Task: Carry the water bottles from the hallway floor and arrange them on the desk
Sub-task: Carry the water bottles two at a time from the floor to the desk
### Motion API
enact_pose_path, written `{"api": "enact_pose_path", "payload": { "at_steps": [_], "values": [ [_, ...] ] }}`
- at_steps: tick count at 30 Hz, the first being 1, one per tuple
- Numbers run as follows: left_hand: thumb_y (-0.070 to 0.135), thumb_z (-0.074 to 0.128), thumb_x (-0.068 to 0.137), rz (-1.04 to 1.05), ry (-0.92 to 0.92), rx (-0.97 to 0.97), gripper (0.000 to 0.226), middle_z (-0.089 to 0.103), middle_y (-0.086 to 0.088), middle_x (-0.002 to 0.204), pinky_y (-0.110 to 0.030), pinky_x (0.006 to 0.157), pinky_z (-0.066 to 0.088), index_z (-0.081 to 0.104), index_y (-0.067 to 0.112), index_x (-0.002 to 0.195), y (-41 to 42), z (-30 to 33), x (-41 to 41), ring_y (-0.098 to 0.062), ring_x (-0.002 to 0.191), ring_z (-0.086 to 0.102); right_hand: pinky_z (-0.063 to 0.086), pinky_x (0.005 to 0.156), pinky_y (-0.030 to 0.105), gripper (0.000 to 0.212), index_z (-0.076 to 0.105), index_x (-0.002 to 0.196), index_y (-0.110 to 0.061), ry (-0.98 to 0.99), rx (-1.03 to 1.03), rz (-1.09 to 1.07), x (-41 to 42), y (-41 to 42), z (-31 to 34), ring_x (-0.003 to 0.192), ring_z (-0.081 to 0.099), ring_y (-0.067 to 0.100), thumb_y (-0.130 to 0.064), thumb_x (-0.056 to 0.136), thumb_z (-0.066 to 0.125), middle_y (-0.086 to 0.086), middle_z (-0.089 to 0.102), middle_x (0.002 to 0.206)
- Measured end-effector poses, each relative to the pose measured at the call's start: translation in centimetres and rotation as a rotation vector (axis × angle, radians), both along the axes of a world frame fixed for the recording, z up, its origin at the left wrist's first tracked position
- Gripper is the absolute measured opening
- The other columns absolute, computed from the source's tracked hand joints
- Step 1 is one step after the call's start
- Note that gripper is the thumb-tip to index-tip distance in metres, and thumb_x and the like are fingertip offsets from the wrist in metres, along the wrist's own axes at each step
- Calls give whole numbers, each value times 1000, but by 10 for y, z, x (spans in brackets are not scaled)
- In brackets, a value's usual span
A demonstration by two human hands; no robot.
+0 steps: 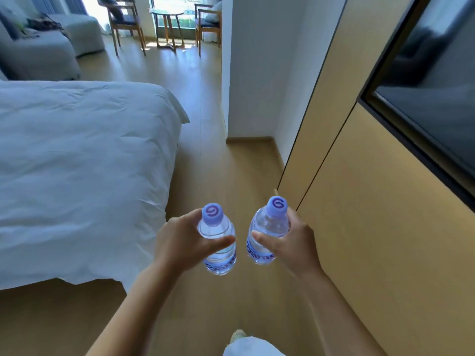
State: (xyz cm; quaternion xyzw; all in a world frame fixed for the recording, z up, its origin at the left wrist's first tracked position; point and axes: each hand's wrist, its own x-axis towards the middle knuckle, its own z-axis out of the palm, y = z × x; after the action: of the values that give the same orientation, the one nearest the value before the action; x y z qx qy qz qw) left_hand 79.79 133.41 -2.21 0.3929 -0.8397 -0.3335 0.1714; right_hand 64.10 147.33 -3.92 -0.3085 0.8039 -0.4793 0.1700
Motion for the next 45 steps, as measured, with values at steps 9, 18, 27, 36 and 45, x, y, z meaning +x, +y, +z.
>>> {"api": "enact_pose_path", "payload": {
  "at_steps": [9, 18, 27, 36, 45],
  "values": [
    [74, 52, 41, 112, -7, -45, 55, 56, 29, 59, -16, 59, 39, 64, 42, 84, -102, 3, -74, -5, 68, 60, 51, 81, 41, 44, 61, 98, -20, -11, 29, 113, -87, -120, 0, 90, 64, 21, -30, 62, 84, -3, 68, 92],
    [74, 53, 44, 101, 27, -7, 48, 58, 29, 61, -19, 62, 45, 63, 45, 80, -252, -11, -128, -4, 70, 63, 52, 80, 42, 45, 62, 98, -22, -10, 25, 134, -143, -276, -11, 88, 64, 19, -30, 59, 85, -5, 68, 90],
    [75, 51, 41, 68, 22, -54, 45, 55, 29, 58, -15, 58, 36, 60, 47, 75, -430, 11, -173, -1, 64, 57, 54, 77, 39, 42, 62, 94, -29, 31, -21, 78, -184, -436, 4, 82, 65, 11, -31, 58, 85, -11, 68, 85],
    [75, 54, 42, 99, 24, -40, 47, 61, 25, 63, -16, 60, 39, 62, 45, 78, -540, 1, -215, -2, 69, 60, 54, 75, 36, 40, 60, 92, -30, 55, -26, 108, -228, -550, 1, 80, 64, 8, -30, 61, 85, -11, 67, 84],
    [76, 52, 44, 112, -18, -67, 50, 59, 22, 63, -19, 58, 41, 64, 42, 79, -664, -15, -311, -6, 68, 60, 53, 77, 42, 41, 64, 95, -23, 9, 12, 194, -328, -684, -17, 84, 65, 16, -32, 61, 85, -6, 69, 87]
  ]
}}
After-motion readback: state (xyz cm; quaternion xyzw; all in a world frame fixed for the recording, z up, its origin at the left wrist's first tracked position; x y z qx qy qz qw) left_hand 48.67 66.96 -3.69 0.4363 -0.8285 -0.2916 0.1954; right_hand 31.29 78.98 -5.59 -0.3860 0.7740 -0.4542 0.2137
